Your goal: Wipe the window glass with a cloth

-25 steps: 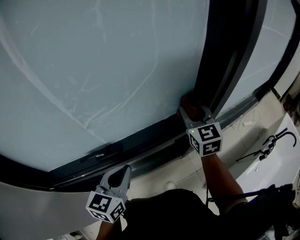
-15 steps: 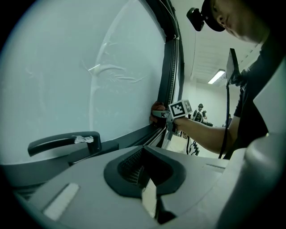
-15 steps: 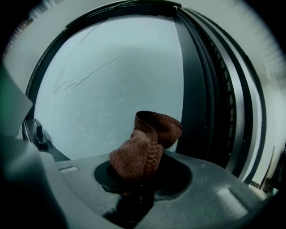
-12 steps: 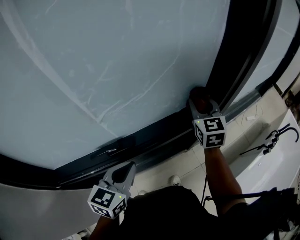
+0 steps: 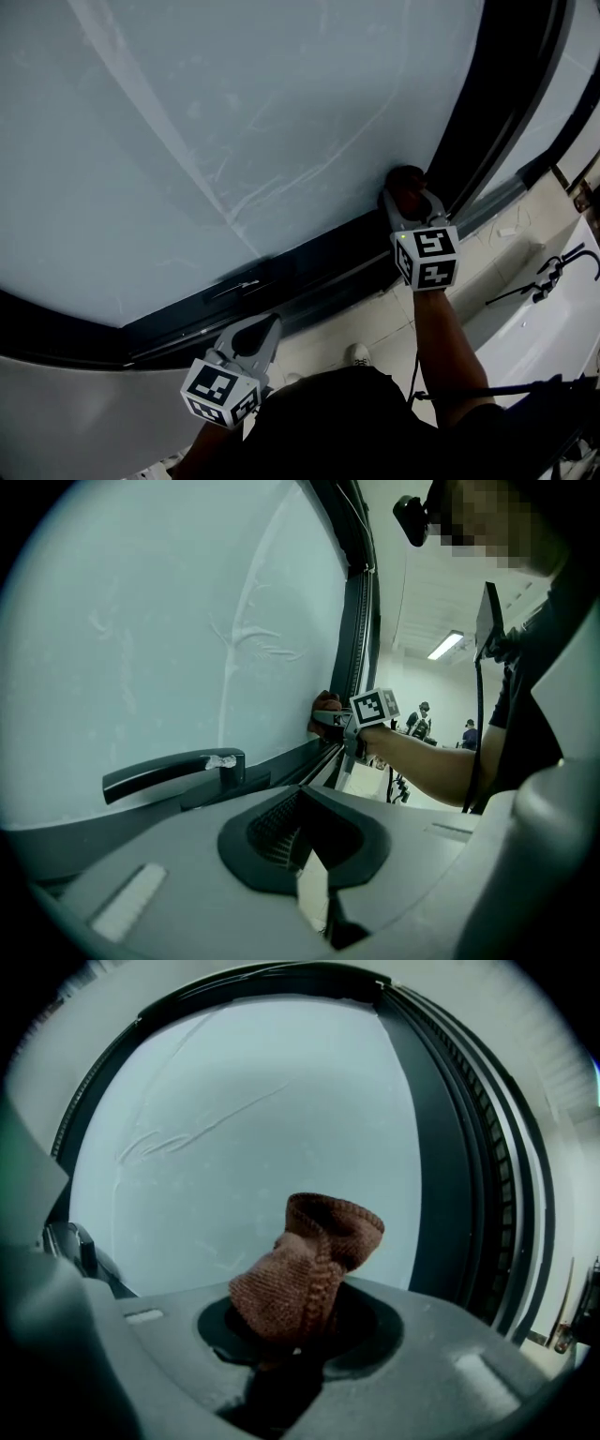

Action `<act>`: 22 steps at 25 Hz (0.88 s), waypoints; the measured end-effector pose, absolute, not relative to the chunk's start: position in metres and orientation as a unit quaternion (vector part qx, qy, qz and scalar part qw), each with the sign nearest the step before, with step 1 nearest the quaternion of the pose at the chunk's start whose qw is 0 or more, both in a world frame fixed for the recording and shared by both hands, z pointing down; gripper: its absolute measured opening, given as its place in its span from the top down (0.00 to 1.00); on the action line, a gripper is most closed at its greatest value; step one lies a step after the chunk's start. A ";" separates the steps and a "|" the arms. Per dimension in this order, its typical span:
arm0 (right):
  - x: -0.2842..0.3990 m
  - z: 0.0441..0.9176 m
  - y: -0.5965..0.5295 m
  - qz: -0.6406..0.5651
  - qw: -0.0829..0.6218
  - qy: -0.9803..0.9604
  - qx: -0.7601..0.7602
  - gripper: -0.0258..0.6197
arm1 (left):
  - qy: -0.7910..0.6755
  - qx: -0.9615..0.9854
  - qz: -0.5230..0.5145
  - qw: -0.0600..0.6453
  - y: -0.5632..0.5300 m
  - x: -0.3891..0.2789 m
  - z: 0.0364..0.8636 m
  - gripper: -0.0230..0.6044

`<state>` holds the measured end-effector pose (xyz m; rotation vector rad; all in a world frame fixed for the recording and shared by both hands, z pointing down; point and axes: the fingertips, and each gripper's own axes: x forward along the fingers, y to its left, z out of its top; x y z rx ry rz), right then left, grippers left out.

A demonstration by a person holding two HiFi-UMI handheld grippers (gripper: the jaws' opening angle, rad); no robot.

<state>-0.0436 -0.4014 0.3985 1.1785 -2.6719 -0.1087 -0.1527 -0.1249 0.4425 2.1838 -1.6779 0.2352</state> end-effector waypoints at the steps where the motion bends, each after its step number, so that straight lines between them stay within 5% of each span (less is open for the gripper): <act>1: -0.047 0.399 -0.398 -0.038 0.110 -0.910 0.398 0.81 | -0.597 0.775 0.083 0.188 -0.124 -0.153 0.442 0.94; 22: -0.134 0.401 -0.305 -0.044 0.083 -0.943 0.320 0.81 | -0.595 0.777 0.090 0.182 -0.127 -0.160 0.434 0.94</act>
